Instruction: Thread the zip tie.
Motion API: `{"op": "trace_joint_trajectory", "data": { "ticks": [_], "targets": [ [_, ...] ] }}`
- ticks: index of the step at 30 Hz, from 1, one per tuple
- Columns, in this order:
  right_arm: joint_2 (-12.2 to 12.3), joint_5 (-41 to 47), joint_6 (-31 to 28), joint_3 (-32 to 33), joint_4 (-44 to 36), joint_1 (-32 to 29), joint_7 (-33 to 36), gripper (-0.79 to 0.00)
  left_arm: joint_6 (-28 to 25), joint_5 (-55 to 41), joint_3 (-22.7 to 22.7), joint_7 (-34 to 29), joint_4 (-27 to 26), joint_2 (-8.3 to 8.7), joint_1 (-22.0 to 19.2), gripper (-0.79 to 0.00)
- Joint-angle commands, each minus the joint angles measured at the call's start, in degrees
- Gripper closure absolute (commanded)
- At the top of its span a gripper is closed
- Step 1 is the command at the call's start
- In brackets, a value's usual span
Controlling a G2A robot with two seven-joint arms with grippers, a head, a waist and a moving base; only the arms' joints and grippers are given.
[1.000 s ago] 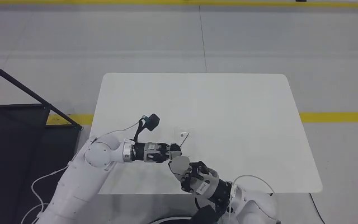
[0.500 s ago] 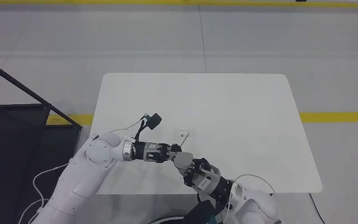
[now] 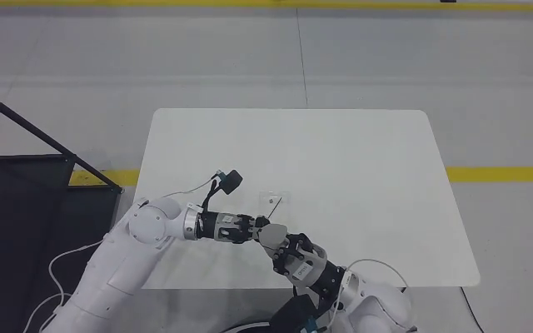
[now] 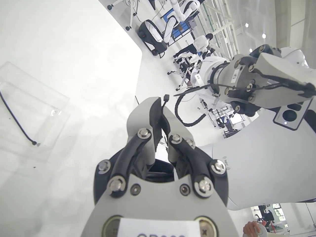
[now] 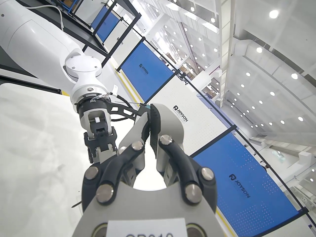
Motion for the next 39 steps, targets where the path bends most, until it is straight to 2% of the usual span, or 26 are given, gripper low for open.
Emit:
{"op": "trace_joint_trajectory", "data": {
  "ticks": [1,30,39],
  "targets": [
    [0.07,-0.04,-0.02,-0.07,0.01,0.05,0.03,0.000,-0.11,-0.08,0.13,0.12,0.15,0.14,-0.08,0.000],
    [0.94,0.52,-0.56,-0.76,0.62,1.19,1.06,0.000,-0.97,-1.09,1.93,0.98,0.57,1.50,-1.29,0.000],
    [1.34,-0.05,-2.58,-0.96,0.82,1.80,0.73,0.000,-1.24,-1.39,2.19,1.25,0.78,1.80,-1.52,0.000]
  ]
}}
